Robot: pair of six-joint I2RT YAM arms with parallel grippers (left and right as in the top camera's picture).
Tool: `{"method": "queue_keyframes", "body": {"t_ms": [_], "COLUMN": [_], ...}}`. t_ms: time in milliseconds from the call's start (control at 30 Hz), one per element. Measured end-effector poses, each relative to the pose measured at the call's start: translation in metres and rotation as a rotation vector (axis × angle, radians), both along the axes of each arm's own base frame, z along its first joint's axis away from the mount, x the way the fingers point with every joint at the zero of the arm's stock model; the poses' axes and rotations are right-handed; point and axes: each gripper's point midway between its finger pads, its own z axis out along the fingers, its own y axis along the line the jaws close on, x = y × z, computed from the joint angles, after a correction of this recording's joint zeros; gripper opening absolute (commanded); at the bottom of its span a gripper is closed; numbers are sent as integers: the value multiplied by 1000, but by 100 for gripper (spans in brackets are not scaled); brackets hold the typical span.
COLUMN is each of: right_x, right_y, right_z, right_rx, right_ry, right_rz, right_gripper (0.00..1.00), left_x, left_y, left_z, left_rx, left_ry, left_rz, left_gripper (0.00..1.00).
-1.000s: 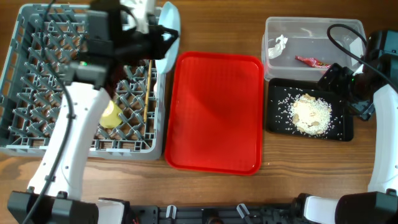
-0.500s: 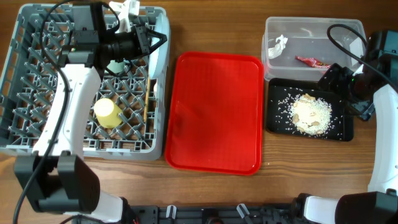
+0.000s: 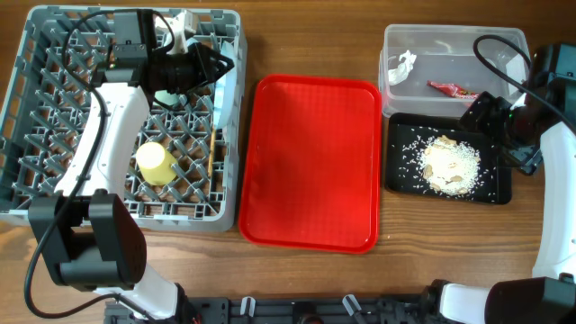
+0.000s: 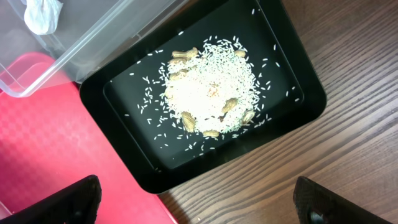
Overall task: Sort waste into correct bins and load items into the dishwasher rack
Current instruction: 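Stand the plate upright in the rack slots and open the left gripper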
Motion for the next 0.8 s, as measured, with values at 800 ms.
{"method": "queue_keyframes", "body": {"t_ms": [800], "right_x": [82], "right_y": [131], "right_z": [40], "right_rx": [139], "right_ry": [-403], "right_rz": [630], "right_gripper": [100], "left_x": [-77], "left_y": [91], "left_z": [21], "left_rx": [513], "left_ry": [132], "left_rz": [291], "left_gripper": [100]}}
